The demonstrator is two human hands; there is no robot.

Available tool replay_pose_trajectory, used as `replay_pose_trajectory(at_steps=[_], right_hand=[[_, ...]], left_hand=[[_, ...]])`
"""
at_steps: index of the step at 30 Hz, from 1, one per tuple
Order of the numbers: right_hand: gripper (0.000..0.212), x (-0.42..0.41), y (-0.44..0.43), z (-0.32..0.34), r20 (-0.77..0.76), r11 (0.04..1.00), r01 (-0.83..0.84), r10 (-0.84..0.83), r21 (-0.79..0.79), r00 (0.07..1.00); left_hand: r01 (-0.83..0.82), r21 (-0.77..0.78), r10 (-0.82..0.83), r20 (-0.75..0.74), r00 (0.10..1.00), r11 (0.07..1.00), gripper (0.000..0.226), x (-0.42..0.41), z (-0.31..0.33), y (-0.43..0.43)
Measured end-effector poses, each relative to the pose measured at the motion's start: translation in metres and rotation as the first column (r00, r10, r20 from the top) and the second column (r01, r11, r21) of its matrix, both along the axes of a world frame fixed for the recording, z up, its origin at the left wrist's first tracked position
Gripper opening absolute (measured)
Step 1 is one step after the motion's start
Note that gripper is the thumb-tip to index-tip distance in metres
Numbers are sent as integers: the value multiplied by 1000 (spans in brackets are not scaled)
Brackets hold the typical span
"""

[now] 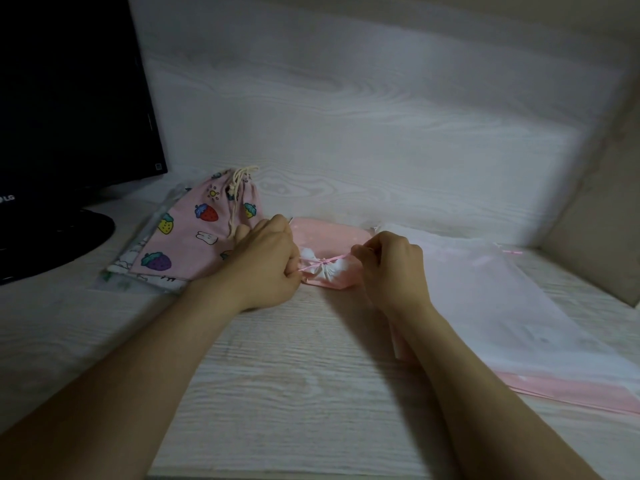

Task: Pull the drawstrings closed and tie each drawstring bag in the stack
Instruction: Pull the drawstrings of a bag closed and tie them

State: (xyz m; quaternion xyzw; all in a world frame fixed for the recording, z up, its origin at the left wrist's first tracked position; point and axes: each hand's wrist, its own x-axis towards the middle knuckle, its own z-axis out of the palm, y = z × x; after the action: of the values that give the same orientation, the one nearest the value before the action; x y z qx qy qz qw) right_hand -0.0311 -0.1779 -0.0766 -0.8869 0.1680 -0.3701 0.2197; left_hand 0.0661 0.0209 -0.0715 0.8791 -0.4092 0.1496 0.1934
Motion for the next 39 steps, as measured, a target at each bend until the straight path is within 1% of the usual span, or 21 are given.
replay_pose_trajectory(at_steps=[5, 8, 11, 14, 16, 19, 21, 22, 23, 25, 26, 27, 28, 29, 31, 32, 33, 35, 37, 39], right_hand=[[20, 2, 1, -2, 11, 1000, 26, -26, 7, 1000], [19, 4, 1, -4, -13, 998, 57, -57, 12, 998], [19, 5, -1, -6, -46, 994, 105, -104, 13, 993], [20, 5, -4, -7, -38, 996, 85, -85, 2, 996], [20, 4, -5, -7, 10, 999, 24, -23, -28, 1000], [21, 0, -1, -9, 80, 989, -139, 142, -45, 987], [15, -3, 4, -9, 121, 975, -223, 222, -8, 967], [13, -4, 7, -7, 151, 971, -239, 234, 14, 960], [15, -5, 9, -5, 185, 970, -244, 236, 19, 954], [22, -9, 16, 2, 261, 973, -232, 226, -8, 939], [22, -12, 20, 6, 306, 975, -223, 218, -19, 927], [22, -14, 24, 10, 351, 976, -217, 212, -27, 912], [20, -17, 28, 13, 388, 976, -215, 211, -34, 897], [17, -21, 32, 16, 419, 973, -226, 222, -42, 880], [11, -28, 38, 21, 460, 961, -268, 270, -72, 846], [20, -30, 41, 22, 470, 952, -291, 298, -89, 831], [34, -30, 41, 22, 471, 944, -308, 325, -116, 820], [62, -27, 38, 20, 464, 942, -289, 337, -174, 820], [78, -20, 32, 18, 476, 958, -210, 281, -196, 833], [85, -17, 30, 21, 487, 984, -120, 168, -128, 857]], left_hand=[[-1, 48, 1, -8, 1000, 999, 26, -1, 2, 0], [-5, 73, 5, -2, 1000, 997, 25, 0, 2, -1], [7, 69, -7, 1, 1000, 998, 24, 1, 2, -1], [42, 41, -42, -2, 999, 998, 27, 2, 0, 1], [69, -1, -69, 0, 998, 998, 32, 3, -3, 2], [59, -105, -59, -3, 998, 993, 34, 3, -4, 4], [58, -185, -60, -2, 998, 981, 35, 4, -3, 3], [66, -213, -66, 6, 998, 975, 37, 5, -3, 3], [65, -222, -67, -1, 998, 973, 42, 5, -4, 3], [75, -237, -78, -2, 997, 969, 63, 5, -7, 2], [87, -249, -89, 5, 996, 964, 73, 6, -8, 1], [97, -263, -97, 13, 995, 960, 79, 6, -10, 0], [100, -275, -98, 21, 995, 956, 79, 8, -12, -1], [93, -290, -88, 29, 996, 952, 71, 9, -13, -2], [85, -331, -67, 66, 996, 940, 45, 11, -13, -5], [81, -354, -57, 80, 995, 932, 34, 11, -12, -7], [80, -379, -56, 75, 996, 922, 25, 9, -11, -9], [89, -454, -88, 24, 996, 886, 14, 2, -3, -12], [103, -519, -143, -38, 989, 848, 16, -4, 4, -13], [134, -554, -200, -61, 978, 821, 23, -9, 17, -15]])
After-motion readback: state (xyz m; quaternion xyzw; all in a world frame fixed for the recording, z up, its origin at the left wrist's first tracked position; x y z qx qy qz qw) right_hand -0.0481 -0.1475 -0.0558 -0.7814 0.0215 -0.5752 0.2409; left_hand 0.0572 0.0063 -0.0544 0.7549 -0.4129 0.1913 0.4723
